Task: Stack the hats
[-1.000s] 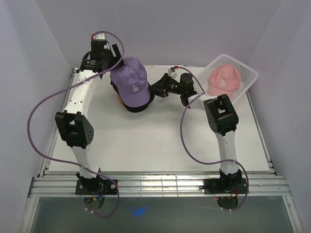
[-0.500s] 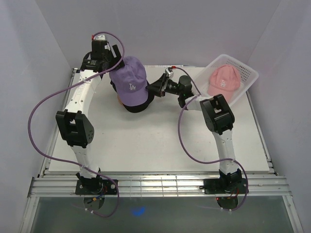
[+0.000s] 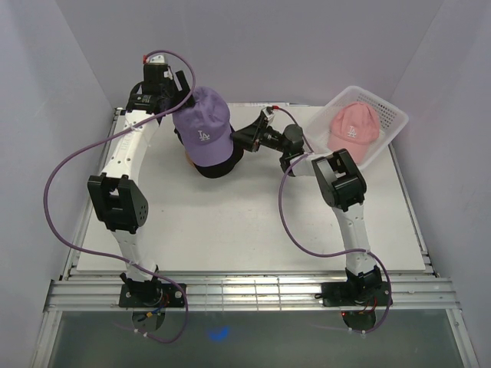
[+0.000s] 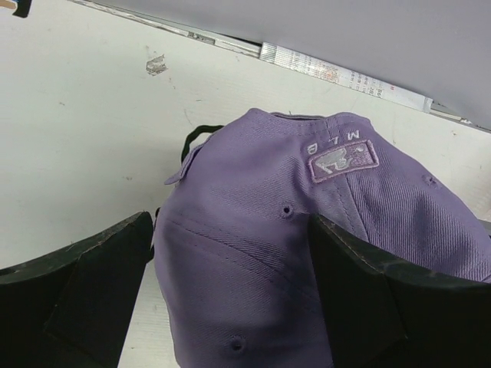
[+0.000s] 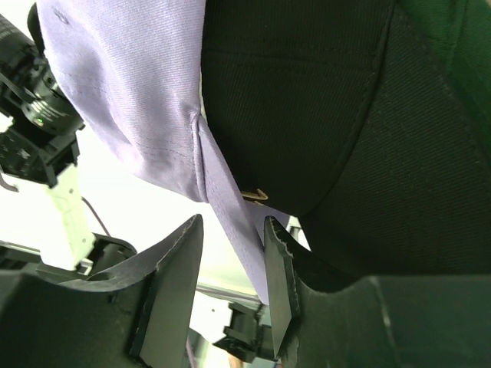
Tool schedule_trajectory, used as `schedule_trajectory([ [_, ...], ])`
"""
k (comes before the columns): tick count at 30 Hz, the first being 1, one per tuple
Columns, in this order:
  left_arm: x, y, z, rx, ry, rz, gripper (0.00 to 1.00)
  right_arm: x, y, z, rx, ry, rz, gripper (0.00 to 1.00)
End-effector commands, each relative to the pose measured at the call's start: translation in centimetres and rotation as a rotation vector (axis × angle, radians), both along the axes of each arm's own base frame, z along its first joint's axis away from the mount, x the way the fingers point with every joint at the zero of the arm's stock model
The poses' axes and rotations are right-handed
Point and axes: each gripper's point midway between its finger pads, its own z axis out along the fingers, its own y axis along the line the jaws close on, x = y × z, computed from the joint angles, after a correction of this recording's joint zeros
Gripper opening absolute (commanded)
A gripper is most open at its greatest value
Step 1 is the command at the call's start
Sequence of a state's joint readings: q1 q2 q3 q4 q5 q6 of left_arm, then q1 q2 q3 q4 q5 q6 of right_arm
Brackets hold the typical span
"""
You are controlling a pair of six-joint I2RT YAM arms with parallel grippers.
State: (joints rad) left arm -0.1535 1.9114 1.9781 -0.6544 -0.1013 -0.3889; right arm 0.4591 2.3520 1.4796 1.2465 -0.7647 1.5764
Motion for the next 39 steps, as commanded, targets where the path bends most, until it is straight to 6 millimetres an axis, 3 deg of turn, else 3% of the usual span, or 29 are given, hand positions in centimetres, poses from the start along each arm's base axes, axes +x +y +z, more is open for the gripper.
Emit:
schedule_trajectory([
  [1,-0.5,0.3,1.2,-0.004,-0.019,0.009,0.92,-0.9,0.4,3.6,0.107,-0.097,0.006,0.44],
  [6,-0.5,0.5,0.6,-0.008,-0.003,0.025,0.92,-2.1,1.0,4.2,0.132,-0.089,0.013,0.44],
  [17,-0.6,0.8,-0.4,-0.020,0.036,0.070,0.91,-5.1,1.8,3.2,0.128,-0.059,0.035,0.45],
  [23,-0.6,0.8,-0.6,-0.022,0.039,0.069,0.91,-5.7,1.6,3.2,0.138,-0.050,0.039,0.45],
  [26,-0.6,0.8,-0.5,-0.020,0.038,0.070,0.91,-5.6,1.5,3.4,0.141,-0.032,0.035,0.41],
  [29,-0.7,0.9,-0.3,-0.014,0.034,0.071,0.91,-5.4,1.5,3.6,0.143,0.004,0.035,0.19],
  [32,-0.8,1.1,-0.2,-0.004,0.031,0.070,0.91,-5.2,1.4,3.6,0.129,0.033,0.026,0.10],
  [36,-0.8,1.1,-0.1,0.003,0.027,0.069,0.91,-5.0,0.8,3.3,0.123,0.122,0.014,0.08],
  [39,-0.8,1.1,0.0,0.004,0.026,0.068,0.91,-4.6,0.4,1.8,0.077,0.197,0.006,0.08],
])
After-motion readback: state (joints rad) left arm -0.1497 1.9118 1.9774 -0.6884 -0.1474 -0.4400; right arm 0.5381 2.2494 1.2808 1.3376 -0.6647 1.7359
